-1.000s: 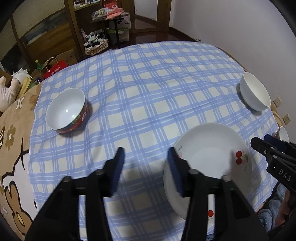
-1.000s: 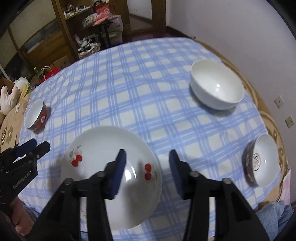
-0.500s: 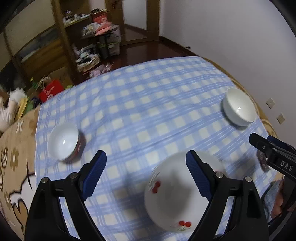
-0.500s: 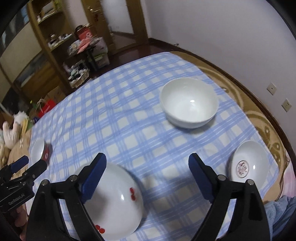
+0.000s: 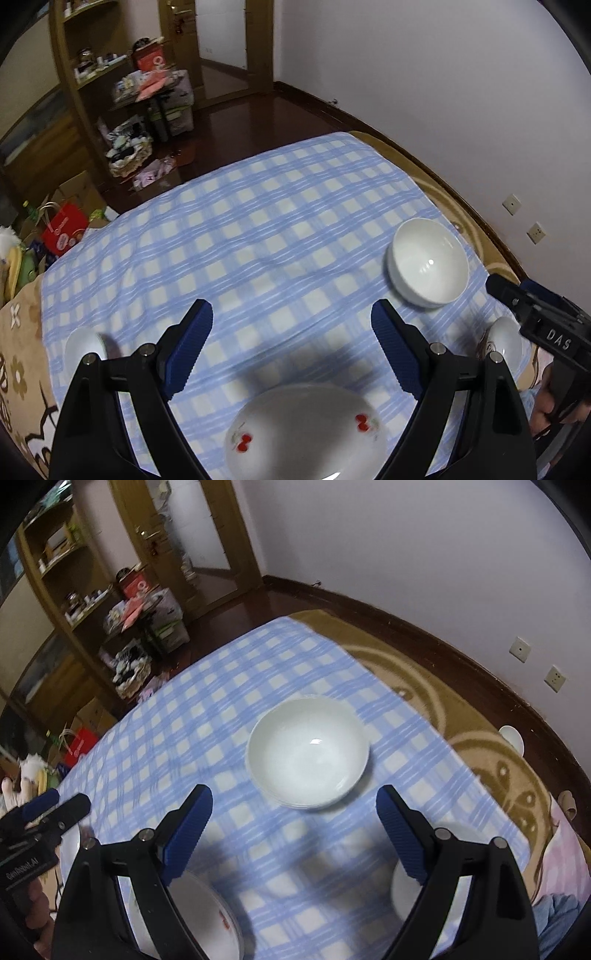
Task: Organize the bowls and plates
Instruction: 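Close the left tool on the white bowl rim while the right tool grips its opposite rim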
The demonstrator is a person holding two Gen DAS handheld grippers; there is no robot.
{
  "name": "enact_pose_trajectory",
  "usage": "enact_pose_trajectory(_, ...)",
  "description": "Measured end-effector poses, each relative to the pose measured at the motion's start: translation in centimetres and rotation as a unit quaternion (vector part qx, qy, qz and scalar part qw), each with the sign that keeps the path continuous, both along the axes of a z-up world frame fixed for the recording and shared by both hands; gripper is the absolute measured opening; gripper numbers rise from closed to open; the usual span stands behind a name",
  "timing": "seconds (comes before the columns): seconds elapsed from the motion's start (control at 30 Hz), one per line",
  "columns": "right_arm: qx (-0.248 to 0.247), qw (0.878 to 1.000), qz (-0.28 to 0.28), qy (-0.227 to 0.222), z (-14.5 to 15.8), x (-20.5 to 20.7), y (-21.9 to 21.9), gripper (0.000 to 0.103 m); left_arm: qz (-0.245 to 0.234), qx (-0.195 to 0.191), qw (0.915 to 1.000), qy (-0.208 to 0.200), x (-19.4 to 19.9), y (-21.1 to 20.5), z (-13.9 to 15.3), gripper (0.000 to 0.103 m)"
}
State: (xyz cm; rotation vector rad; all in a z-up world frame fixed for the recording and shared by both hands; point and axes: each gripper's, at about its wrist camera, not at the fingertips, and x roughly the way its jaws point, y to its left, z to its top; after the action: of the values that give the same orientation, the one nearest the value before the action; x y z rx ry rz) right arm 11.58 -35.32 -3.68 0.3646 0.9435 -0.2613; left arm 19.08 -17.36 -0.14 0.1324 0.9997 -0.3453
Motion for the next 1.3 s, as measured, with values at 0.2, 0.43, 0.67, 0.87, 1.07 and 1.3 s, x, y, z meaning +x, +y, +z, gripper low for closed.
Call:
enact_pose_trajectory(0.2, 0.011, 0.999, -0.030, 0.001, -0.8, 1.8, -3.7, 0.094, -0.022, 0.000, 0.9996, 0.017, 2.4, -3.9, -1.9, 0.086)
enact_pose_trajectory(0.43, 0.033, 0.998, -0.046, 0.014, -3.4, 3.3, -6.8, 0.081, -0.046, -0.003, 0.9982, 0.037, 4.6, -7.6, -4.2, 0.086)
enact_pose_trajectory(0.67, 0.048, 0.997, -0.045, 0.033, -5.7, 4.7, -8.2, 0.066, -0.060, -0.004, 0.9964, 0.060, 6.3, -10.8, -7.0, 0.086)
enact_pose_trajectory(0.87, 0.052, 0.995, -0.070, 0.043, -8.0, 5.0, -9.2, 0.065, -0.061, 0.003, 0.9935, 0.096, 7.3, -12.7, -10.4, 0.052)
enact_pose_trajectory(1.07, 0.079, 0.993, -0.062, 0.061, -10.2, 5.4, -9.7, 0.040, -0.063, -0.013, 0.9900, 0.125, 7.8, -13.5, -12.3, 0.036)
enact_pose_trajectory(1.3, 0.144, 0.985, -0.064, 0.072, -12.4, 5.5, -9.9, 0.018, -0.061, -0.035, 0.9857, 0.153, 8.0, -14.4, -12.8, 0.016)
